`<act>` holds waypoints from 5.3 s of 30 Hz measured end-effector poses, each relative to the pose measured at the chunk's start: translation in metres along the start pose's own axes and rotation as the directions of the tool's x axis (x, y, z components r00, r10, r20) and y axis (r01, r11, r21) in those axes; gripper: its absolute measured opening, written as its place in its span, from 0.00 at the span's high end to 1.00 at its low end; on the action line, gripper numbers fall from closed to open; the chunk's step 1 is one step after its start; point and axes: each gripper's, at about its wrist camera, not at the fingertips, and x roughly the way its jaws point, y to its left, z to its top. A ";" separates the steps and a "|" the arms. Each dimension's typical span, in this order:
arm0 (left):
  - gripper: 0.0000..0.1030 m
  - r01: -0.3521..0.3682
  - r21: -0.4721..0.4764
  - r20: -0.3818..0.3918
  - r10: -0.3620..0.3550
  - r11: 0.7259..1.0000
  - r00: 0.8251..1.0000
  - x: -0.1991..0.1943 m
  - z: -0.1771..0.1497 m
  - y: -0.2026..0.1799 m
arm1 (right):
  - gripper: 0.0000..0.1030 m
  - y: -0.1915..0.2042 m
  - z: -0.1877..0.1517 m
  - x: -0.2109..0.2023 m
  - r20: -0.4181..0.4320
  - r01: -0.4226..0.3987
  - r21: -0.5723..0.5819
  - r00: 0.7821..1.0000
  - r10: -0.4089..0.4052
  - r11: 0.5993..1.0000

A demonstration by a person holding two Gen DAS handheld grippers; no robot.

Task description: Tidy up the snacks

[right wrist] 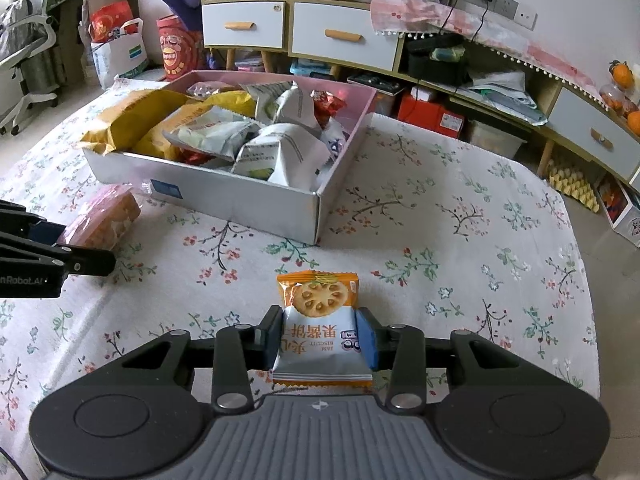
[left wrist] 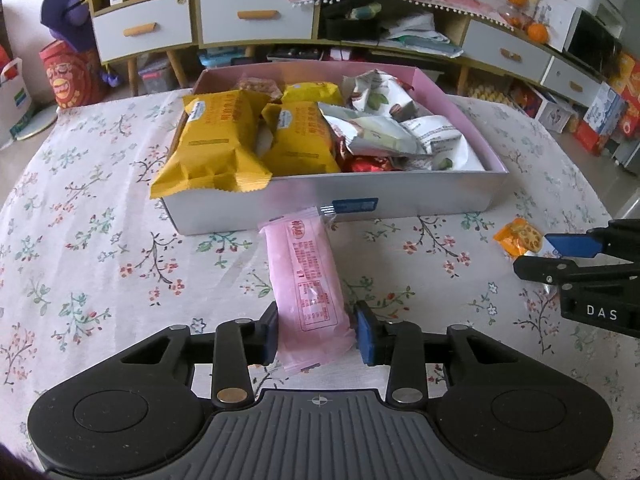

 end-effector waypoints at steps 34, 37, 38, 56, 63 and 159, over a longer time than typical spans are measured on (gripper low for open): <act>0.67 0.068 0.089 0.111 -0.078 0.994 0.991 -0.040 0.039 0.017 | 0.87 0.031 0.063 -0.017 0.166 -0.085 0.110 0.984 0.066 0.990; 0.67 0.066 0.095 0.128 -0.078 0.993 0.989 -0.032 0.054 0.014 | 0.87 0.029 0.074 -0.010 0.189 -0.104 0.165 0.979 0.072 0.981; 0.67 0.067 0.100 0.134 -0.080 0.993 0.988 -0.028 0.059 0.012 | 0.87 0.028 0.076 -0.008 0.195 -0.111 0.183 0.978 0.074 0.977; 0.67 0.040 0.137 0.190 -0.066 0.990 0.980 0.026 0.082 0.007 | 0.86 0.011 0.089 0.026 0.230 -0.121 0.324 0.972 0.045 0.938; 0.49 0.007 0.155 0.198 -0.038 0.988 0.980 0.025 0.081 0.003 | 0.75 0.011 0.088 0.027 0.248 -0.145 0.339 0.967 0.061 0.929; 0.00 -0.178 -0.071 0.049 0.182 0.981 0.982 -0.078 -0.008 0.029 | 0.20 0.087 0.029 -0.065 0.039 0.125 0.221 0.990 -0.137 0.967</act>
